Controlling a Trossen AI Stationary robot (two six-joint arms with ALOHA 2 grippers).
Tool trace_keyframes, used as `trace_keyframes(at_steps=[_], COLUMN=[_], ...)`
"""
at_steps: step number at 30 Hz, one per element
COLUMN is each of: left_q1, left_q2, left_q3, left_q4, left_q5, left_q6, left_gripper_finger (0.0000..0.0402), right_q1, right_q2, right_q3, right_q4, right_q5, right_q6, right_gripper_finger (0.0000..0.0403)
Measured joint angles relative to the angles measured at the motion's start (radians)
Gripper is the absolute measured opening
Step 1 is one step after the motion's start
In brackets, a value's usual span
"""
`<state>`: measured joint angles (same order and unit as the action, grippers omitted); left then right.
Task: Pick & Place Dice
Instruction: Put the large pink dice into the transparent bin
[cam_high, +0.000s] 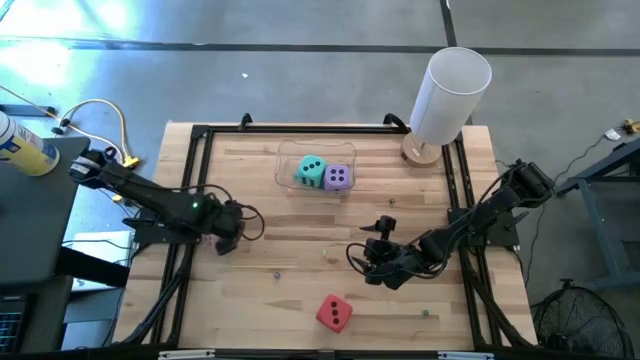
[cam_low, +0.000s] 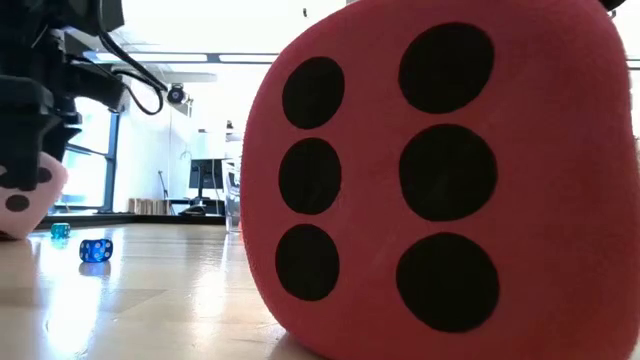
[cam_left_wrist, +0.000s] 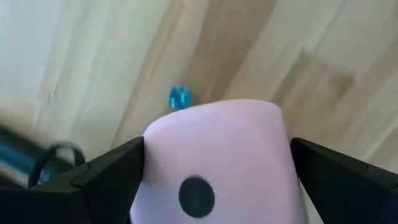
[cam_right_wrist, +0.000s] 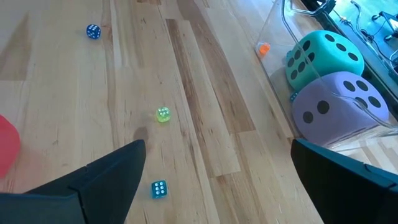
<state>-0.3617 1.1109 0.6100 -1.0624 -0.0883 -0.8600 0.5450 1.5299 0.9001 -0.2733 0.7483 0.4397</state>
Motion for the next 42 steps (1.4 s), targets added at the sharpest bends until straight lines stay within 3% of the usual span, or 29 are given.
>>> trace_keyframes(at_steps=[14,26,34,42], left_q1=[0.003,0.002,-0.056,-0.085], left_q2=[0.002,0.004,0.01,0.006], left_q3=[-0.001,0.008,0.126,0.273], left_q4=[0.0,-0.011,0.019,0.047], left_q5=[0.032,0.037,0.109,-0.07], left_q6=[-0.054,0.004,0.064,0.206], left_gripper_finger=[0.0376,0.0307,0.0287,0.0283], right_q1=[-0.004,-0.004,-0.005,-0.011], right_q2=[0.0,0.0,0.0,0.0], right_q3=[0.0,0.0,0.0,0.0], right_q4=[0.001,0.001,0.001,0.001], right_q5=[0.003,0.003,0.006,0.008], right_q6=[0.001,0.001,0.0,0.0], right_gripper_finger=[0.0394,0.0394,0.0394,0.0394])
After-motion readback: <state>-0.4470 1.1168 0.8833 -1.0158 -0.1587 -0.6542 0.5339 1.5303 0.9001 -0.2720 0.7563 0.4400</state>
